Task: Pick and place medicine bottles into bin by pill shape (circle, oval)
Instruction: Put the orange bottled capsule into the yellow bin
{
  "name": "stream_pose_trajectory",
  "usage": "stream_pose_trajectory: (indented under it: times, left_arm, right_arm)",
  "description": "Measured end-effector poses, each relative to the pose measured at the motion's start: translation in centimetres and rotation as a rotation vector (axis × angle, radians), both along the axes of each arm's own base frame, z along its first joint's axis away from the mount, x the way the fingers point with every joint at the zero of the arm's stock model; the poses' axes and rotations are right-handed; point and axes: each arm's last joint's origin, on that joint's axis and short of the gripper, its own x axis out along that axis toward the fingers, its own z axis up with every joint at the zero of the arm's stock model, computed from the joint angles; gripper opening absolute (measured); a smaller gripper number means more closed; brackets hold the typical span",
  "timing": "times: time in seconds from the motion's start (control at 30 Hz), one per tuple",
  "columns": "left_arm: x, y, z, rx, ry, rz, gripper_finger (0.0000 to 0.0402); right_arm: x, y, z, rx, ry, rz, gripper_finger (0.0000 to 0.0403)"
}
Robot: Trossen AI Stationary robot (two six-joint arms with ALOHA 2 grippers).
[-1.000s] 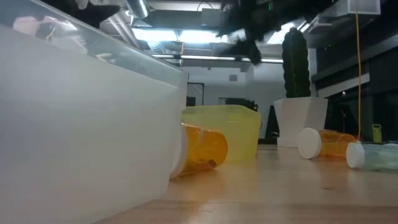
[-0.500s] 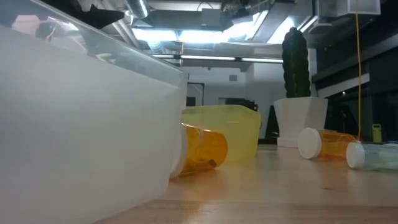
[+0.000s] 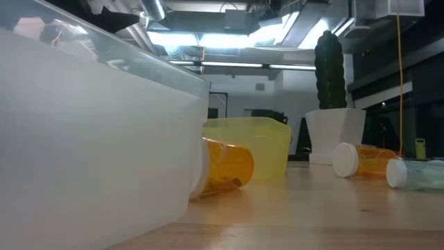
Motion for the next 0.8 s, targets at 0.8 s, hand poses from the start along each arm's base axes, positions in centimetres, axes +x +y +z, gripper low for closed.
stream_pose_trajectory:
  times: [0.8]
  left_arm:
    - [4.0,-0.2,1.3,0.083,0.253,0.059,0.0243]
  right_arm:
    - [-3.5,-9.1,-2.2,0.08,0.292,-0.392,0.0205]
